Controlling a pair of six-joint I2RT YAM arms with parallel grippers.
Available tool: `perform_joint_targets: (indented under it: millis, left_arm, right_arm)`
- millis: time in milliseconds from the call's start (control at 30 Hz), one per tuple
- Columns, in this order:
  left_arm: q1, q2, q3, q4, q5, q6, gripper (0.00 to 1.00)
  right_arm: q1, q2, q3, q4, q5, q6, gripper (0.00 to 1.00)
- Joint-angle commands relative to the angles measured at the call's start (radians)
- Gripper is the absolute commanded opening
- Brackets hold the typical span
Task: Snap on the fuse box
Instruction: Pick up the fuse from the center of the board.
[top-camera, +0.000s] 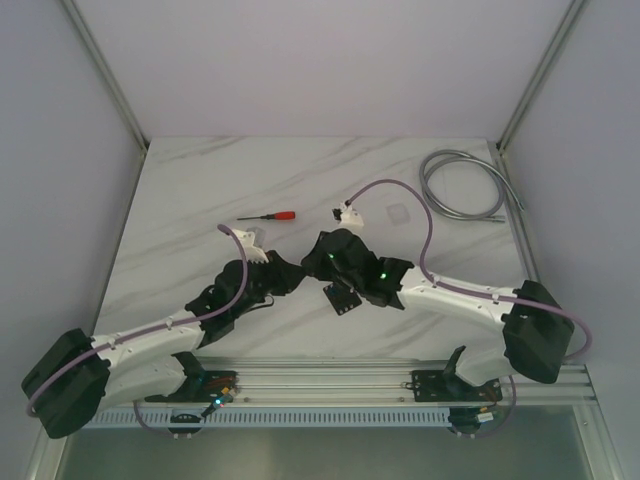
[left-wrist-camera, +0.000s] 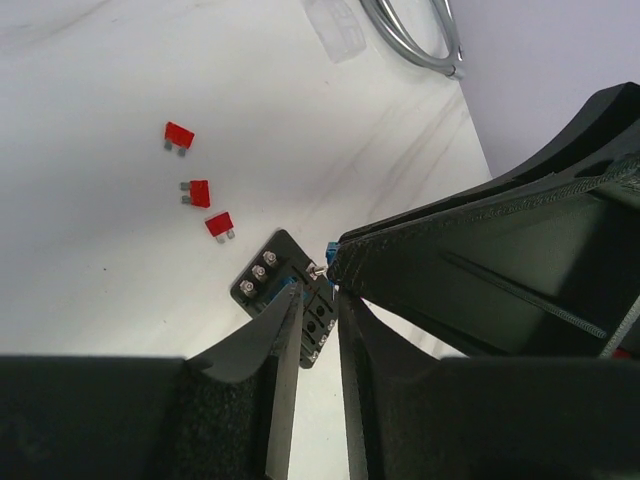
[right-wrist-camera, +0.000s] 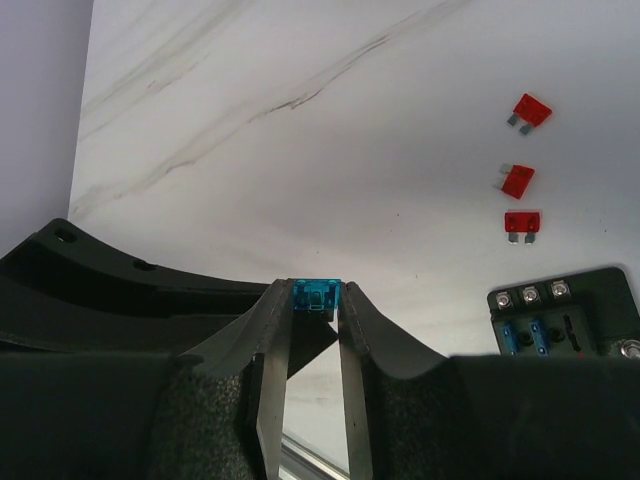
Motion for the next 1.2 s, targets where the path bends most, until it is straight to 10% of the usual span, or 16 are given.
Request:
perform_joint_targets:
  millis: [0, 733, 1167]
  left_arm:
    - [-0.006, -0.001, 0.041, 0.062, -0.032, 0.018, 0.30]
    - [-0.031, -0.012, 0.044, 0.019, -0.069, 0.067, 0.00]
    - [-0.019, -0.095, 0.073, -0.106, -0.017, 0.250, 0.00]
  right_arm:
    - [0.021, -0.022, -0.039, 0.033, 0.021, 0.060, 0.20]
    - [0.046, -0.043, -0.116, 0.121, 0.007, 0.142, 0.31]
    - [-0.090, -0.214, -0.158, 0.182, -0.205, -0.199, 0.55]
